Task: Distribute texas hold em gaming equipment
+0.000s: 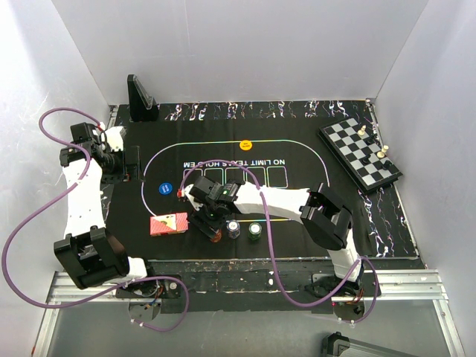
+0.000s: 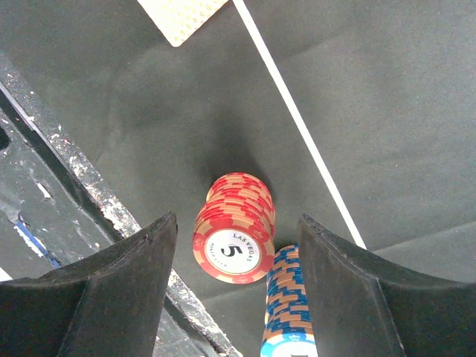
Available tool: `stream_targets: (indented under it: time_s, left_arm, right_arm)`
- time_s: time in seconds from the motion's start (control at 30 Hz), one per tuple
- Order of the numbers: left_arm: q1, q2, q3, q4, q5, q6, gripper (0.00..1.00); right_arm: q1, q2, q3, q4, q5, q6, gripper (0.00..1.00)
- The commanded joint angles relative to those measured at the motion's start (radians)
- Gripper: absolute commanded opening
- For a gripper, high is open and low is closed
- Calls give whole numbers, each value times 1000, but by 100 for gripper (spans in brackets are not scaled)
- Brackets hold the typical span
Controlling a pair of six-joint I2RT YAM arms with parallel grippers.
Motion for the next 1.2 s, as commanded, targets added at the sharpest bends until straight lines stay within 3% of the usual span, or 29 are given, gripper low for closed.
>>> stream_targets:
  time_s: [0.0, 0.27, 0.6, 0.8, 0.97, 1.0, 1.17]
  left_arm:
    - [7, -29, 25, 9, -2, 8, 98]
    - [7, -31, 32, 9, -2, 11, 98]
    - [5, -38, 36, 6, -5, 24, 98]
    - [5, -41, 36, 9, -5, 24, 98]
    - [7, -41, 36, 10, -9, 27, 98]
    - [7, -41, 36, 9, -5, 27, 98]
    - [7, -43, 43, 4, -2, 33, 98]
  right_arm:
    - [10, 9, 22, -13, -1, -2, 73]
    - [9, 11, 14, -12, 1, 1, 61]
    - [10, 25, 7, -7, 1, 1, 56]
    - [10, 11, 13, -7, 8, 1, 39]
    - [6, -24, 28, -16, 39, 5, 5]
    - [3, -29, 34, -21, 40, 7, 1]
    - [-40, -57, 76, -49, 53, 10, 1]
